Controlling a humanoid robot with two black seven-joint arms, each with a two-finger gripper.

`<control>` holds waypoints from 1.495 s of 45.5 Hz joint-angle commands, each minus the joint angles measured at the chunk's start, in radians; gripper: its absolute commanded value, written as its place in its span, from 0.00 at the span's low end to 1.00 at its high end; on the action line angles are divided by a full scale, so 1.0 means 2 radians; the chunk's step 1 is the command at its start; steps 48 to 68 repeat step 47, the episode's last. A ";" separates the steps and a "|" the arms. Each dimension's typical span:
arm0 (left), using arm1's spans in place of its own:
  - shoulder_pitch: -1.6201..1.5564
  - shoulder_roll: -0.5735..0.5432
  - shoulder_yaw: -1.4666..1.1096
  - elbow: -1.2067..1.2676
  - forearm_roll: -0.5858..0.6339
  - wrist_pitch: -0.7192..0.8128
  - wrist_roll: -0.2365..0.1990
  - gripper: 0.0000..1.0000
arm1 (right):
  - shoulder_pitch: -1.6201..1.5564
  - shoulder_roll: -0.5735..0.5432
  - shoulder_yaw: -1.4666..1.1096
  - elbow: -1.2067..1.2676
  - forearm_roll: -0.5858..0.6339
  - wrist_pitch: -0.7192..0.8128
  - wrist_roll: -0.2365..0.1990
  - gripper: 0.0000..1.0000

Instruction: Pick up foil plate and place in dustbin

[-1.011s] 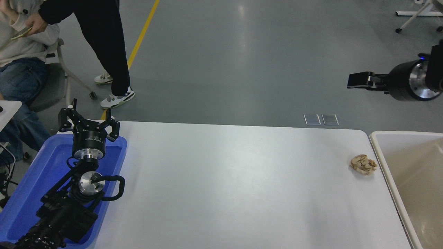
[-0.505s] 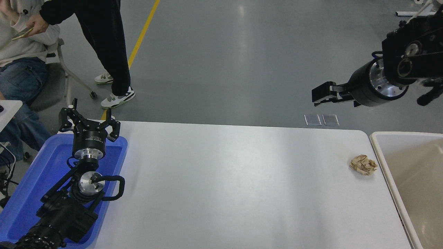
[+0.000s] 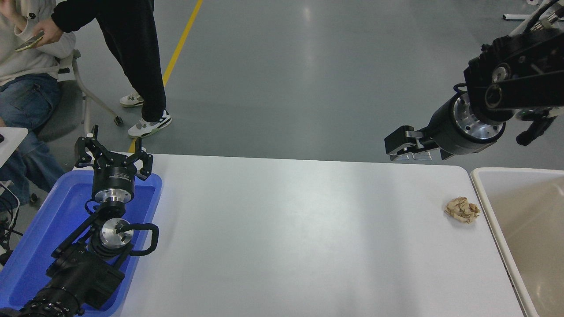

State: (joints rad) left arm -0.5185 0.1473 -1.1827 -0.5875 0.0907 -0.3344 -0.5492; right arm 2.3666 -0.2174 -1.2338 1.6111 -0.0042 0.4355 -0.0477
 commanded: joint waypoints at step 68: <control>0.000 0.000 0.000 0.000 0.000 0.000 0.000 0.99 | 0.021 0.016 0.002 0.008 -0.001 0.116 0.001 1.00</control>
